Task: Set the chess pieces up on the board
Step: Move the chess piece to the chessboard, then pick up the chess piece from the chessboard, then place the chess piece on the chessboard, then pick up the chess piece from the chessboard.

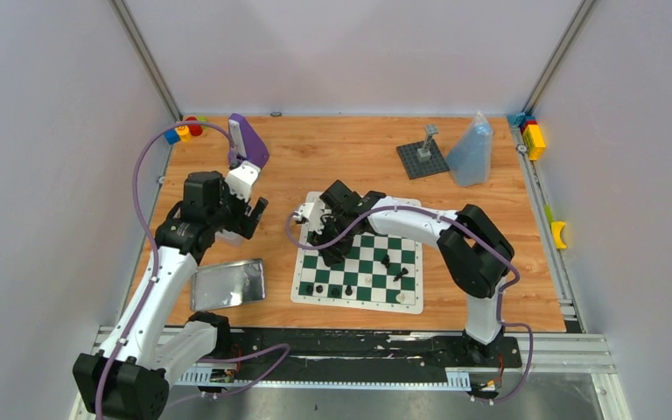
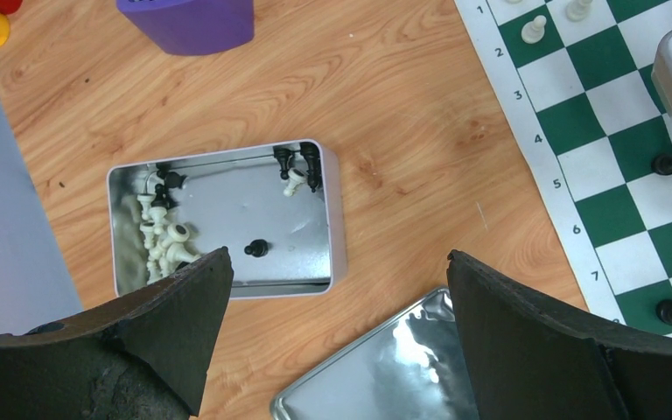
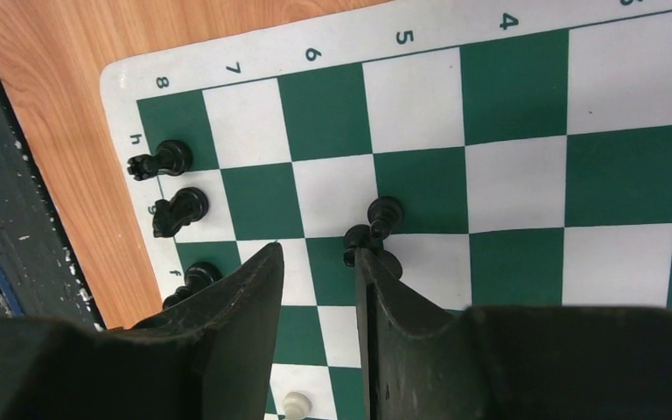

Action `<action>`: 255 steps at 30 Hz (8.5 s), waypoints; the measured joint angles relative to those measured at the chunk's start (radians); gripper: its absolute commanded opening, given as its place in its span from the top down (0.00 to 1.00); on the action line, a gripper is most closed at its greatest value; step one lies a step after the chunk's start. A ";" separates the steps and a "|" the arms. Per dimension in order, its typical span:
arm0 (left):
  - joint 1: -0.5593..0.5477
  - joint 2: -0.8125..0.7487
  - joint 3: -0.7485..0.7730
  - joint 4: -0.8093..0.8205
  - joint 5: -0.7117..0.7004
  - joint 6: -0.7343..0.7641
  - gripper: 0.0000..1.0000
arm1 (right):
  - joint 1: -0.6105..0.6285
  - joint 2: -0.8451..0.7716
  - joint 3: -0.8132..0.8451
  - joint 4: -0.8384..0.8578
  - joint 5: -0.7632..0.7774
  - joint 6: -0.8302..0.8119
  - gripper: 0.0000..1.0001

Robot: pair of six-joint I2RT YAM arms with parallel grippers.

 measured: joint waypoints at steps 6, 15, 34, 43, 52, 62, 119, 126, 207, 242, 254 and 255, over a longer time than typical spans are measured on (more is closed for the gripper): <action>0.003 0.000 0.000 0.003 -0.002 0.000 0.00 | 0.003 0.008 0.000 0.003 0.034 -0.009 0.66; 0.003 0.000 0.000 0.003 -0.002 0.000 0.00 | 0.016 0.026 0.000 0.018 0.058 -0.024 0.75; 0.004 0.000 0.000 0.004 -0.006 0.000 0.00 | 0.092 0.037 0.000 0.021 0.065 -0.033 1.00; 0.010 0.000 0.000 0.004 -0.008 0.000 0.00 | 0.129 0.037 0.000 0.021 0.074 -0.041 1.00; 0.010 0.000 0.000 0.004 -0.008 0.000 0.00 | 0.130 0.034 -0.010 0.022 0.092 -0.049 0.89; 0.011 0.001 0.000 0.004 -0.008 0.000 0.00 | 0.127 -0.013 -0.010 0.020 0.114 -0.047 0.50; 0.012 0.006 -0.009 0.008 -0.005 0.000 0.00 | 0.004 0.087 0.067 0.022 0.087 -0.007 0.88; 0.014 0.006 -0.009 0.008 -0.006 0.000 0.00 | 0.012 0.087 0.072 0.021 0.080 -0.007 1.00; 0.143 0.056 -0.009 0.010 0.055 -0.029 0.00 | -0.292 -0.304 -0.312 -0.040 0.145 -0.029 0.53; 0.143 0.056 -0.009 0.010 0.059 -0.026 0.00 | -0.292 -0.275 -0.342 -0.047 0.102 -0.021 0.90; 0.143 0.056 -0.009 0.010 0.059 -0.025 0.00 | -0.301 -0.384 -0.351 -0.092 0.136 -0.026 1.00; 0.143 0.056 -0.009 0.010 0.059 -0.025 0.00 | -0.304 -0.415 -0.357 -0.100 0.143 -0.030 1.00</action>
